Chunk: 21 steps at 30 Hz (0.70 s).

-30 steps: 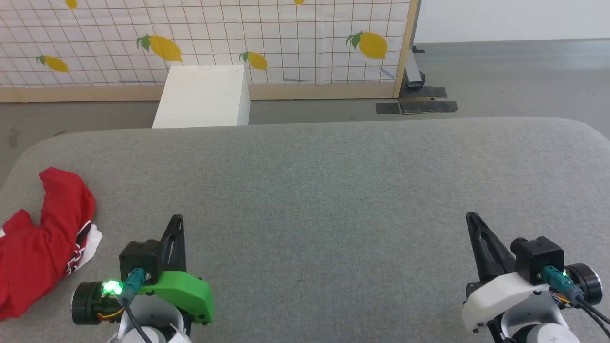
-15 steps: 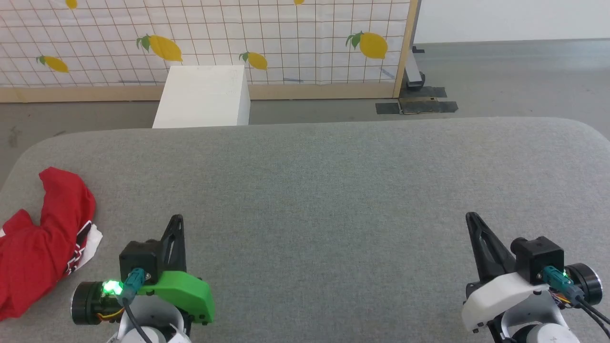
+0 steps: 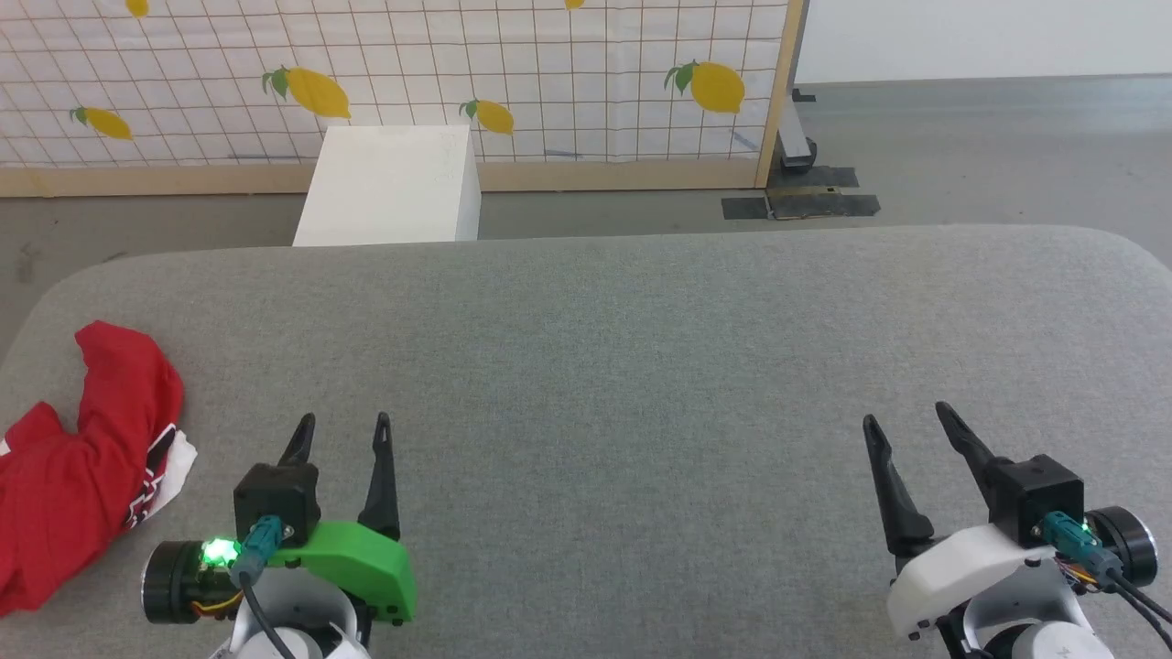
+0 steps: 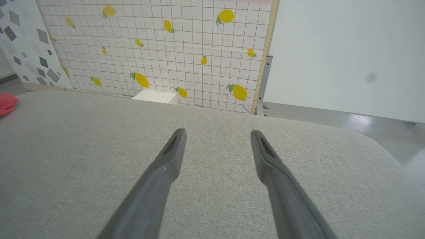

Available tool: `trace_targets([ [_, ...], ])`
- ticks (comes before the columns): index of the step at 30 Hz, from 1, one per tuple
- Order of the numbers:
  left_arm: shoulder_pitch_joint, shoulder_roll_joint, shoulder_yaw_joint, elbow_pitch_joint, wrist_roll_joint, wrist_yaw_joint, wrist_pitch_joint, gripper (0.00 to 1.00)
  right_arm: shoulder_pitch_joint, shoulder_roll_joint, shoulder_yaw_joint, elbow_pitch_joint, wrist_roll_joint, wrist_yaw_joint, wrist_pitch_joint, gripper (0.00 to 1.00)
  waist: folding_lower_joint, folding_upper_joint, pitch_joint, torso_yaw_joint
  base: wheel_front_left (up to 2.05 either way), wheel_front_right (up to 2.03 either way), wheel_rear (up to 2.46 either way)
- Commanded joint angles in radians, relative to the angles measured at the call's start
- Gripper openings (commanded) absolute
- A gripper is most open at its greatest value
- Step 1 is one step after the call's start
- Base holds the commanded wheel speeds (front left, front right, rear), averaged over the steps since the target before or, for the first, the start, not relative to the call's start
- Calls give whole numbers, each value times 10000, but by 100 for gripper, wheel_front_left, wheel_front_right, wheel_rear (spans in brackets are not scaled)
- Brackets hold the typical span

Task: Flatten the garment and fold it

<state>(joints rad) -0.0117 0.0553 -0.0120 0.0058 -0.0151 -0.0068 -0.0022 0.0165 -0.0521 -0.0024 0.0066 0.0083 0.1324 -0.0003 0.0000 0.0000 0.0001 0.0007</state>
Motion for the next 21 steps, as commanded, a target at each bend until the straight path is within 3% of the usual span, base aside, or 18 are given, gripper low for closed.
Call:
trace_targets([
  [1, -46, -2, -39, 69, -26, 79, -86, 100, -20, 1, -7, 25, 38, -1, -70, 100, 0, 0, 1, 15, 0, 0, 0],
  [21, -201, 54, -193, 483, -323, 470, -512, 100, -117, 4, -12, 212, 80, -3, -422, 100, 0, 0, 11, 865, 0, 0, 0],
])
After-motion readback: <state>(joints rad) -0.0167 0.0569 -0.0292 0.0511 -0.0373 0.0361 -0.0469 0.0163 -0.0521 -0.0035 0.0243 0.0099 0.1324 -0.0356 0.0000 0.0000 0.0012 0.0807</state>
